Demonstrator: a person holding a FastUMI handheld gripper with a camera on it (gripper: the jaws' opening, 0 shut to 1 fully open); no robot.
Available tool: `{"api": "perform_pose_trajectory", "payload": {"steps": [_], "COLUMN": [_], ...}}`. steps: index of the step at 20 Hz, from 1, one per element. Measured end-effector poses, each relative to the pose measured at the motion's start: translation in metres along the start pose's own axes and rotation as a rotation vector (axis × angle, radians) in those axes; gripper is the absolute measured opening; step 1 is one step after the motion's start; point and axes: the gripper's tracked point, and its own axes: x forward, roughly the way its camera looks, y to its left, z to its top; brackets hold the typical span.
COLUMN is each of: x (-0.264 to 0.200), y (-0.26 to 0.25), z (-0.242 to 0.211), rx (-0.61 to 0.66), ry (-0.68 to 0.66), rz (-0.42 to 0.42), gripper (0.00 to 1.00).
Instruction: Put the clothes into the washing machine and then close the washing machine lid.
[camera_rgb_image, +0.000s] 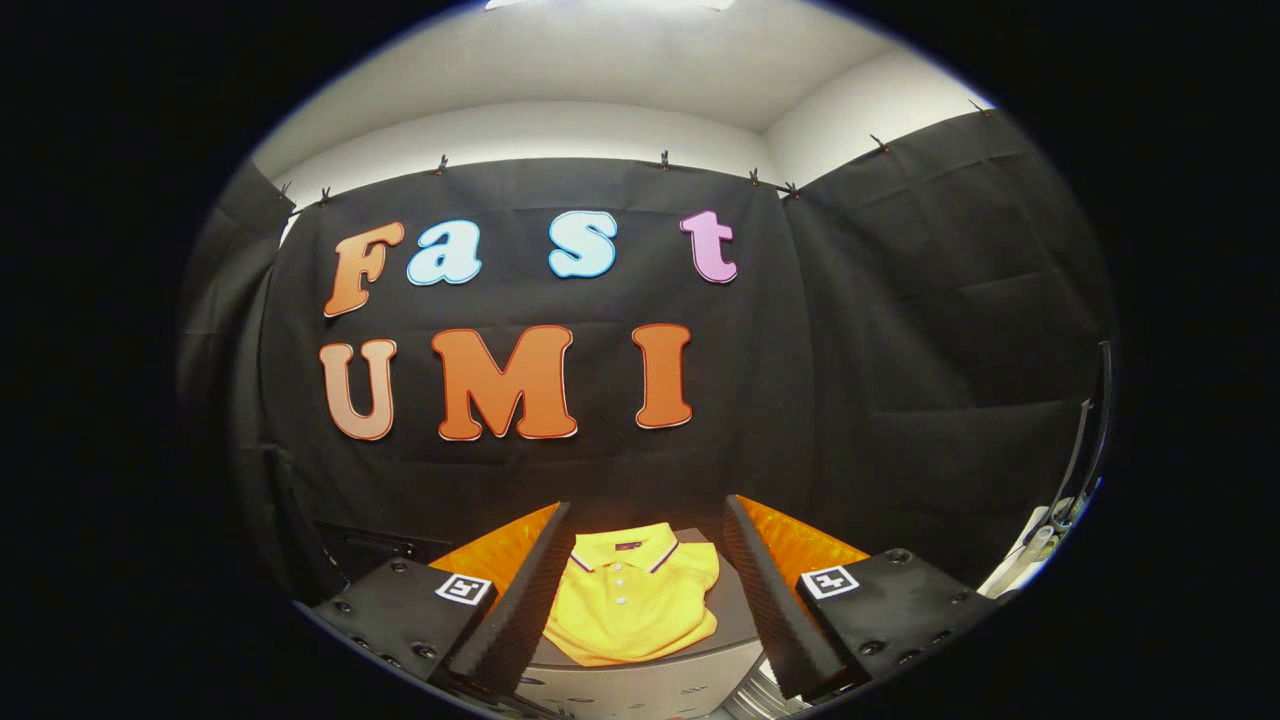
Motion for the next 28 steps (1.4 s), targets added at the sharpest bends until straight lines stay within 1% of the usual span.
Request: {"api": "perform_pose_trajectory", "payload": {"steps": [5, 10, 13, 15, 16, 19, 21, 24, 28], "x": [-0.003, 0.001, 0.014, 0.029, 0.039, 0.075, 0.099, 0.134, 0.166], "y": [-0.009, 0.0, 0.004, 0.017, 0.025, 0.046, 0.057, 0.067, 0.052], "z": [0.002, 0.007, 0.023, 0.028, 0.024, -0.014, -0.047, -0.101, -0.179], "rx": [0.01, -0.004, -0.021, -0.026, -0.035, -0.071, -0.084, -0.067, -0.058], "ry": [-0.004, -0.012, -0.041, -0.047, -0.025, 0.111, 0.22, 0.386, 0.593], "rz": [-0.015, -0.01, -0.037, -0.022, -0.006, 0.055, 0.101, 0.14, 0.121], "gripper": [0.97, 0.97, 0.97, 0.97, 0.97, 0.97, 0.97, 0.97, 0.97]}}
